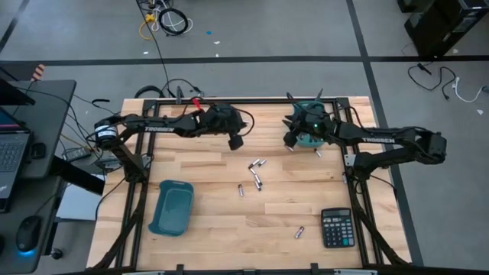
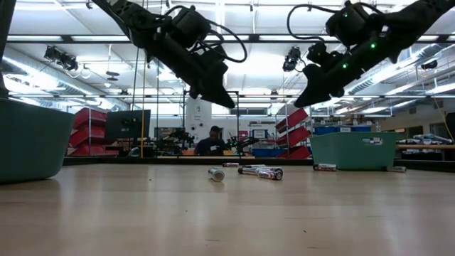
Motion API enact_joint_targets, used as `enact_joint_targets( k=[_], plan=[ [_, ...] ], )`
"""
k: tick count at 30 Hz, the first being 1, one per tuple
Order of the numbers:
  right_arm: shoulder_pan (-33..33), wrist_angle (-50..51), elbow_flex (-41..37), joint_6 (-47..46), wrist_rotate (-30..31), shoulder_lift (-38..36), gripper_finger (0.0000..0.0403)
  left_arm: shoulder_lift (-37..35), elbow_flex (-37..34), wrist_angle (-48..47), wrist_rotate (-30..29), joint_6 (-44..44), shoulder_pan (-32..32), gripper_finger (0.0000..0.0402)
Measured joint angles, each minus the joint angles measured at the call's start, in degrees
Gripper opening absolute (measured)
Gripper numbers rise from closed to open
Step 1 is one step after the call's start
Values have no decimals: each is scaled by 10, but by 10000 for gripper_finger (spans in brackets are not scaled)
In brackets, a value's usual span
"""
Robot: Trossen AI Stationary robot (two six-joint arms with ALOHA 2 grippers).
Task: Sort batteries
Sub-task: Put the silver battery into the blue bin
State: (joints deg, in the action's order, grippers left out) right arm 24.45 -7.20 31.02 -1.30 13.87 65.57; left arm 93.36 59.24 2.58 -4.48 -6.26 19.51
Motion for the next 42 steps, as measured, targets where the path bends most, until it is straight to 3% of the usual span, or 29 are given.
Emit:
enact_joint_targets(
  k=[8, 13, 15, 19, 21, 23, 25, 27, 32, 38, 42],
  plan=[
    [38, -9, 9, -12, 0, -15, 65, -10, 7, -102, -1, 10, -1, 31],
    [57, 28, 29, -26, -13, -18, 50, -19, 23, -133, 9, -128, 4, 31],
    [65, 12, 34, -26, -56, -17, 40, -17, 23, -118, 64, -157, 19, 30],
    [71, 14, 47, -5, -145, -15, 10, -17, 24, -115, 277, -120, 31, 30],
    [68, 17, 52, 14, -193, -16, 3, -17, 24, -130, 342, -115, 8, 27],
    [56, 29, 54, 23, -251, -16, 5, -18, 24, -156, 310, -132, -28, 18],
    [36, 43, 54, 17, -296, -15, 4, -17, 24, -170, 220, -145, -66, 6],
    [12, 61, 54, 2, -304, -16, 1, -17, 23, -172, 153, -145, -97, 4],
    [-54, 100, 115, -81, -292, -17, 0, -17, 23, -155, 129, -143, -140, 8],
    [-140, 380, 240, -115, -102, -14, 0, -17, 24, -135, 126, -103, -156, 2],
    [-176, 567, 275, -239, -48, -14, 0, -17, 24, -146, 116, -45, -185, 1]
  ],
)
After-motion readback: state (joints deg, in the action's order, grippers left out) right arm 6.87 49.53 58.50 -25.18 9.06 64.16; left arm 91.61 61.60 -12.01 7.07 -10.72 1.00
